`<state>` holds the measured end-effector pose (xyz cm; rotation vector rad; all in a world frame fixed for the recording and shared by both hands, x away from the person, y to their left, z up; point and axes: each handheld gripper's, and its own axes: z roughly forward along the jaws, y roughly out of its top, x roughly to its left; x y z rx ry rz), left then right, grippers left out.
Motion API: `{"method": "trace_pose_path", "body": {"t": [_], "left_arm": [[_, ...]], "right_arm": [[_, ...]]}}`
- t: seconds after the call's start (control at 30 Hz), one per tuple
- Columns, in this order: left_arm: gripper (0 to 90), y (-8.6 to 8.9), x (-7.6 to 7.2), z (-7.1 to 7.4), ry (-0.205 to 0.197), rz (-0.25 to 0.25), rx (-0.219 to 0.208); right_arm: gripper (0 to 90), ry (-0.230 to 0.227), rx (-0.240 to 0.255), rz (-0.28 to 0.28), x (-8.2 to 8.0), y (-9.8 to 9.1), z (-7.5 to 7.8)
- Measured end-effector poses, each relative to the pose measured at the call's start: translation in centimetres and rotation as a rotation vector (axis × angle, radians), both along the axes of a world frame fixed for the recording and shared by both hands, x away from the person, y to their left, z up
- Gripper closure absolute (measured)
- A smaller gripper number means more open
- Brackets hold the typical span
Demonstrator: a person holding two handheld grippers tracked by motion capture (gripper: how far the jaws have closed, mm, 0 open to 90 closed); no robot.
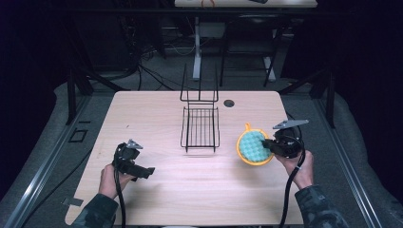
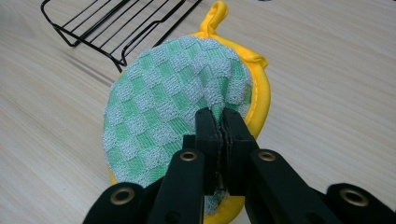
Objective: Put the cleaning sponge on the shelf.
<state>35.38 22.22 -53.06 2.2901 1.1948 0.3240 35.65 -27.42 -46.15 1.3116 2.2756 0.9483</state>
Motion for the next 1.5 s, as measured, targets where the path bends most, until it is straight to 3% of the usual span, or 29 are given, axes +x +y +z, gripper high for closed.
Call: {"method": "trace_pose_path", "body": {"t": [0.2,0.87,1.5], "left_arm": [[0.1,0.3,-0.1,0.0,-0.009,0.008,-0.02],[0.1,0.1,0.0,-0.1,0.003,-0.016,-0.017],[0.1,0.0,0.0,-0.2,0.005,-0.022,-0.013]], "right_arm": [[87.3,-0.006,-0.001,0.0,0.2,0.4,0.4],[87.4,-0.05,0.02,0.025,1.1,1.8,1.7],[87.4,-0.054,0.026,0.056,2.0,3.3,2.4]]}}
